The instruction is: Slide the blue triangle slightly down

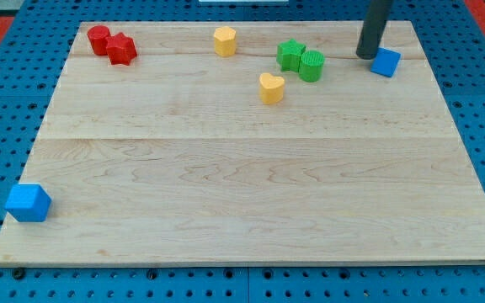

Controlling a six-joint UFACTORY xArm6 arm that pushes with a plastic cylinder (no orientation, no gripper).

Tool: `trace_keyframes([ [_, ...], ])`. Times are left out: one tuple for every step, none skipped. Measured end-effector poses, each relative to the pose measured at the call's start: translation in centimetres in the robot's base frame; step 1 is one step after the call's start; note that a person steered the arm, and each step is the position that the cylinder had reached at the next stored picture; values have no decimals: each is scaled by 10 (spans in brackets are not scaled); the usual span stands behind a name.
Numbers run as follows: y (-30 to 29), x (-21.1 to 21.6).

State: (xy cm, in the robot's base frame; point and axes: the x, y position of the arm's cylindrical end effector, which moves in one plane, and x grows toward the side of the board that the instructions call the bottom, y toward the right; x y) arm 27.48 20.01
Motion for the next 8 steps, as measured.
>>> trace_keyframes([
  [8,15],
  [24,18],
  [7,-16],
  [45,-29],
  [34,18],
  [24,37],
  [5,-7],
  [78,-19],
])
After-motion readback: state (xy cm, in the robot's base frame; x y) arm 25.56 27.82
